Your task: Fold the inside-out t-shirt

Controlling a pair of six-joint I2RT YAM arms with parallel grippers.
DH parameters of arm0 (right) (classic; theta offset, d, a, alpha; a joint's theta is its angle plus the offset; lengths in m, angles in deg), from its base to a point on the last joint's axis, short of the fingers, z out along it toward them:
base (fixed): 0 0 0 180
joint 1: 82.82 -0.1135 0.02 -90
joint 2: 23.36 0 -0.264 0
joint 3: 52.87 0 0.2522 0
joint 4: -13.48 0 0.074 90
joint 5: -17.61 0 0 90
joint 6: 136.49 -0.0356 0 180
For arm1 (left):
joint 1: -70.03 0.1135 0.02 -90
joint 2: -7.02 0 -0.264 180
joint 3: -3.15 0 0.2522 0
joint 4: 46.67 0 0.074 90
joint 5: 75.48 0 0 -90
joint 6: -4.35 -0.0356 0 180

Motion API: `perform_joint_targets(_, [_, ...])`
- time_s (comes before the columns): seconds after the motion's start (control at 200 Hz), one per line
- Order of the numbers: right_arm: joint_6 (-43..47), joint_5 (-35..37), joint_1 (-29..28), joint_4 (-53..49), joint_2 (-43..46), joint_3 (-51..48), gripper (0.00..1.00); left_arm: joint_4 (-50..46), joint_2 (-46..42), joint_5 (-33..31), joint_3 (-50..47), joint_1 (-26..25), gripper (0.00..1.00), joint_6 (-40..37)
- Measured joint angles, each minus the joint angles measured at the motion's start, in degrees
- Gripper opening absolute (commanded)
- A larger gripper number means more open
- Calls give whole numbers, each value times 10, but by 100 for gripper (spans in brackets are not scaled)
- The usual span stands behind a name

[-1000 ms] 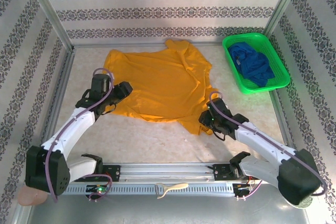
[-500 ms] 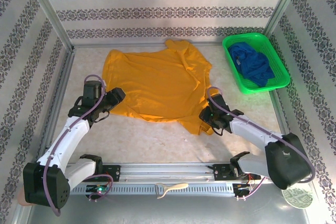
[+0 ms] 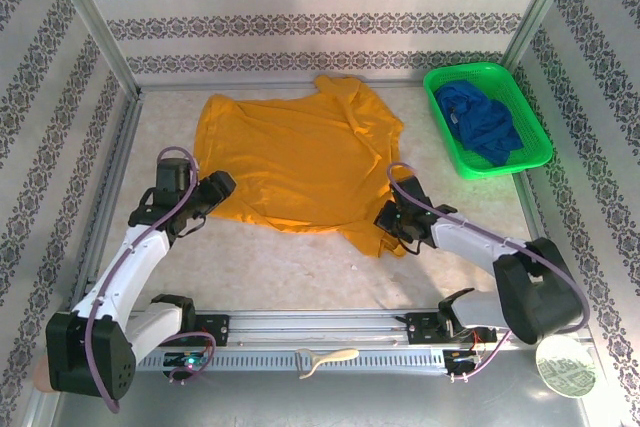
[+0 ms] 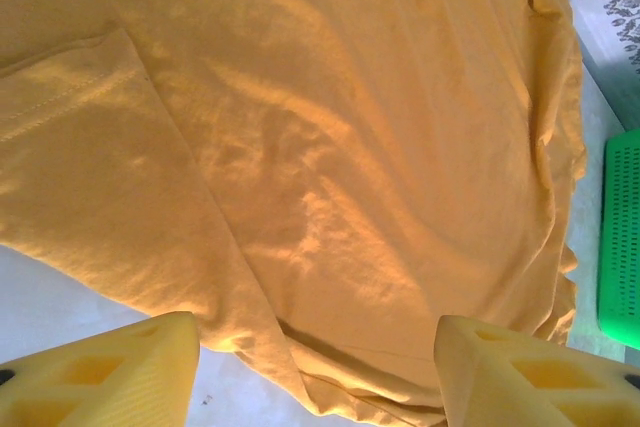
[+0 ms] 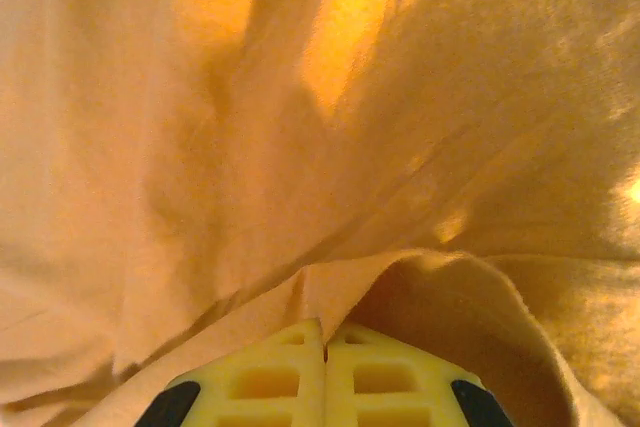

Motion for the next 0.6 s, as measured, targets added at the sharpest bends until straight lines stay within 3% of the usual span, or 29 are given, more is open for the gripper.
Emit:
perform_joint_targets(0.175, [-16,-2,-27,-37,138,-20,0,-4,-4,1,-22,36,69,2])
perform_joint_targets(0.42, [-140,32,-161,-128,398,-153,0,-14,-3,-1,-71,103,70,3])
perform_joint_targets(0.6, [-241,70,-254,-185,463,-218,0,-14,29,-3,-73,142,72,-10])
